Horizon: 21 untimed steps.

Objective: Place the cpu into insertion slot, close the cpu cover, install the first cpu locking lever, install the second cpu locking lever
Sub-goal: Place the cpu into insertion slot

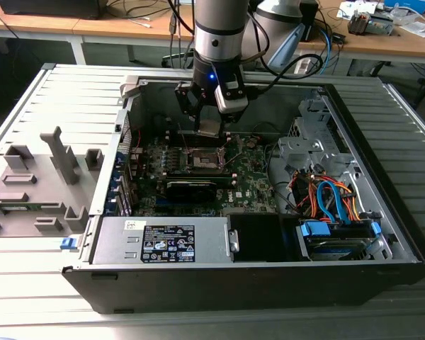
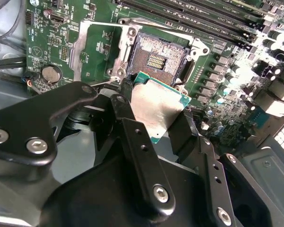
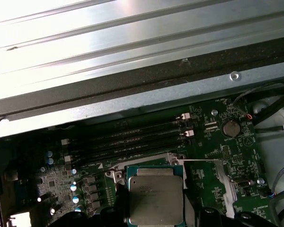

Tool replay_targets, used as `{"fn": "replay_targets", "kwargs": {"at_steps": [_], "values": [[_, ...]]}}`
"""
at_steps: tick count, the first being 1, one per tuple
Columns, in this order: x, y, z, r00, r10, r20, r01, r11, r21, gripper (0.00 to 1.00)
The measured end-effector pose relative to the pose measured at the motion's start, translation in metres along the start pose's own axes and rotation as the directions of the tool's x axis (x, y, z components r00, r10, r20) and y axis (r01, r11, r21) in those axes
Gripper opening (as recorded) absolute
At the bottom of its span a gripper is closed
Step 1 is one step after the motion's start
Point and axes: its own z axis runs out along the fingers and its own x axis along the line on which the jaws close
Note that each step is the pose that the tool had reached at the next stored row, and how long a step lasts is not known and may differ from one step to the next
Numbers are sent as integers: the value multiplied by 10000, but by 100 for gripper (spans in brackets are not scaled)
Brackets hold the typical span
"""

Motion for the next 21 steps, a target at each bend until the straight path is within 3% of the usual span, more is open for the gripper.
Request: {"fn": "replay_targets", "kwargs": {"at_steps": [21], "values": [[0,0,8,9989,464,18,-464,9989,-9,55]]}}
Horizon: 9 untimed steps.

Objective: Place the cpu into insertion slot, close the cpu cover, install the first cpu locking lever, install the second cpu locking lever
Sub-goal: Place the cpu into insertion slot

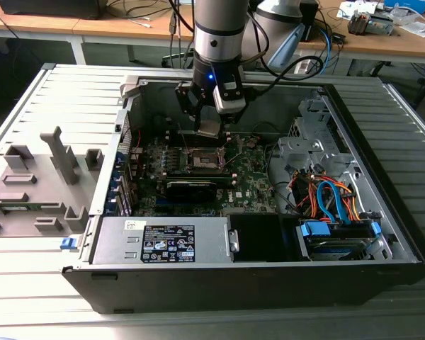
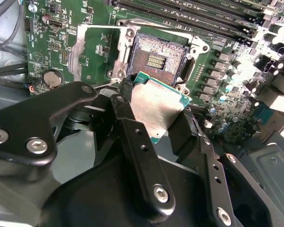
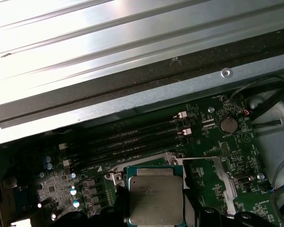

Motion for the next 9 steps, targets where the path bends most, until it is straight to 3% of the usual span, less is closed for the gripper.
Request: {"fn": "replay_targets", "kwargs": {"at_steps": [9], "values": [[0,0,3,9998,200,8,-200,9998,-3,55]]}}
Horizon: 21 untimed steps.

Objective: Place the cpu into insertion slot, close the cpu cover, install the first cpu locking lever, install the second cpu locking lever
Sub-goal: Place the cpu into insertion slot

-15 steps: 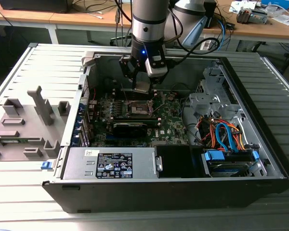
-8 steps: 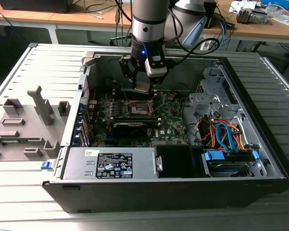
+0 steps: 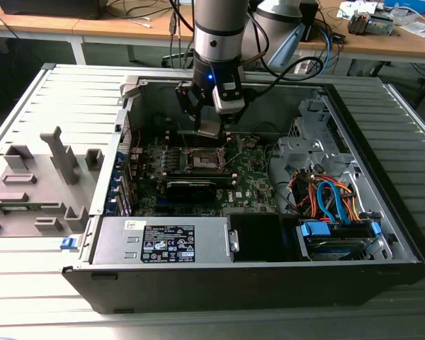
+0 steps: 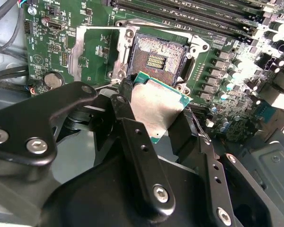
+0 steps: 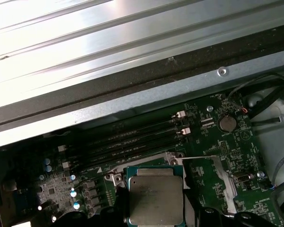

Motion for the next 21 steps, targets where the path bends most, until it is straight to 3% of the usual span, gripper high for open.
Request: {"fn": "replay_targets", "kwargs": {"at_steps": [21], "values": [[0,0,5,9993,379,15,-379,9993,-8,55]]}}
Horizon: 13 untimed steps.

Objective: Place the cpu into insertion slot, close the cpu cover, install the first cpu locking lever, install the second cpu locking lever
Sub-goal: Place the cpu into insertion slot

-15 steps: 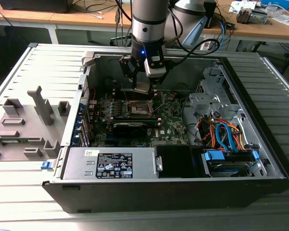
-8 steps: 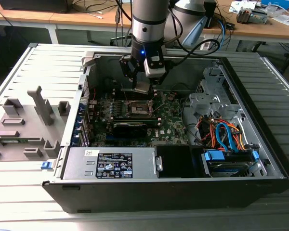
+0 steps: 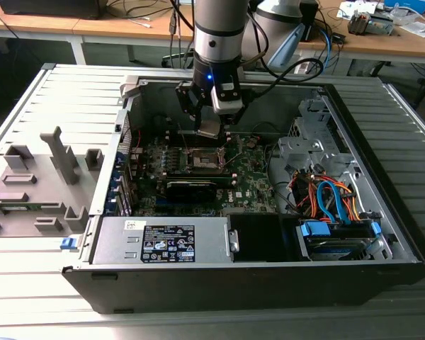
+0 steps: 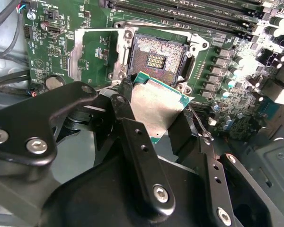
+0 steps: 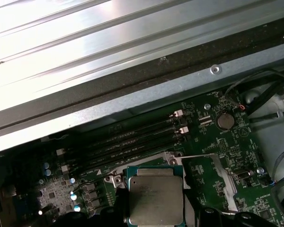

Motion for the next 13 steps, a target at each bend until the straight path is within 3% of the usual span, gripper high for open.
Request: {"fn": "replay_targets", "kwargs": {"at_steps": [13], "values": [[0,0,3,9998,216,8,-216,9998,-4,55]]}}
